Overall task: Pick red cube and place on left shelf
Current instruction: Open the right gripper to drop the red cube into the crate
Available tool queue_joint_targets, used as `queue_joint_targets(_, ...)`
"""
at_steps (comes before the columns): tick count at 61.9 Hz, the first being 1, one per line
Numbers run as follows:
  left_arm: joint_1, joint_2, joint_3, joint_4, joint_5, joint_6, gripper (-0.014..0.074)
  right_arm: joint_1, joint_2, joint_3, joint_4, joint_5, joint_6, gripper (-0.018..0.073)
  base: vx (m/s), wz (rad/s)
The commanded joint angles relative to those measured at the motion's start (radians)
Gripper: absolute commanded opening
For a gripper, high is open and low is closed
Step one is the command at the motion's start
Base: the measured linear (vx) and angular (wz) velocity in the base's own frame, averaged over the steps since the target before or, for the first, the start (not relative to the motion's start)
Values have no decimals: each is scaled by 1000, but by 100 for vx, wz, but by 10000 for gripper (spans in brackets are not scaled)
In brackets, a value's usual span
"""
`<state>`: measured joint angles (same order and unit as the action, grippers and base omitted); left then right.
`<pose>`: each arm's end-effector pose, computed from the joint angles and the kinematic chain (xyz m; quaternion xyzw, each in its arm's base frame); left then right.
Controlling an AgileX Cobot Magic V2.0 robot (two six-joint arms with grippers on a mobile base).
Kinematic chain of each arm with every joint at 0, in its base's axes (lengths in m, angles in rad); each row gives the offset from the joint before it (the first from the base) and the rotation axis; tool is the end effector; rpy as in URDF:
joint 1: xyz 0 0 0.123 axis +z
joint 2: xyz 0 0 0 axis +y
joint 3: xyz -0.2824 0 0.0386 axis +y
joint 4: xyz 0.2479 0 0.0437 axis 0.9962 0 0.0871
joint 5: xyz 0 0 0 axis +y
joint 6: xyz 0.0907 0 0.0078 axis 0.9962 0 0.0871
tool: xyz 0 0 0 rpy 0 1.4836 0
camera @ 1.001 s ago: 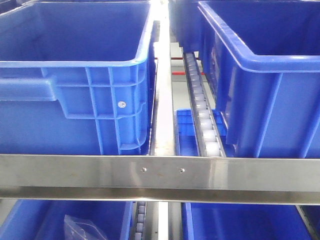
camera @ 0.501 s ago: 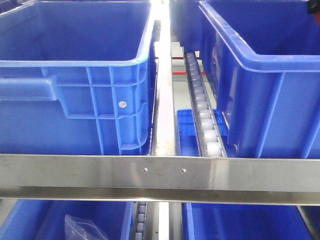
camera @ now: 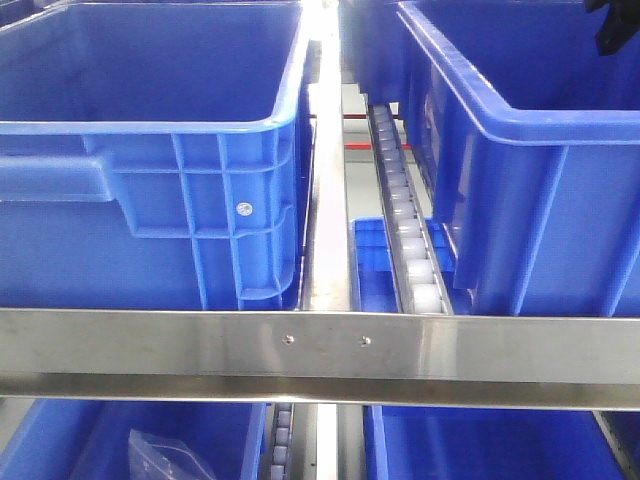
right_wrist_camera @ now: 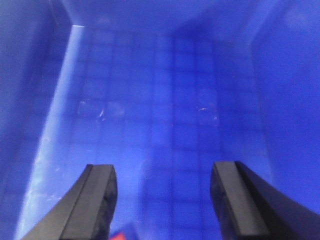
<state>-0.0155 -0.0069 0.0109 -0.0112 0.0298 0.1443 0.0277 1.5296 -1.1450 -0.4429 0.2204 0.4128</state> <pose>0.0563 -0.0009 0.2071 0.0512 0.6861 0.0425 0.7245 0.3528 0.0012 0.3109 0.0032 0.8587 -0.0385 0.5110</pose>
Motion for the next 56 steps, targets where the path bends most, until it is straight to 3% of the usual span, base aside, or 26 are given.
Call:
queue_joint_targets(1,-5,4,22,-5,-90,1,106,-6,-44,-40,-19,-58,-7,492,0,0)
queue_joint_targets(9,-5,4,22,-5,-90,1,106,-6,-87,-25,-19,-59,-7,329,0,0)
queue_joint_targets(17,-5,4,22,-5,-90,1,106,-6,-198,35,-21,-72,-7,34,0,0)
queue_joint_targets(21,-5,4,22,-5,-90,1,106,-6,-262,81,-25,-94,-7,72,0,0)
queue_joint_targets(42,-5,4,22,-5,-90,1,106,-6,-654,465,-26,-238,-7,53,0,0)
queue_joint_targets(56,-5,4,22,-5,-90,1,106,-6,-870,652,-26,-226,-7,53,0,0)
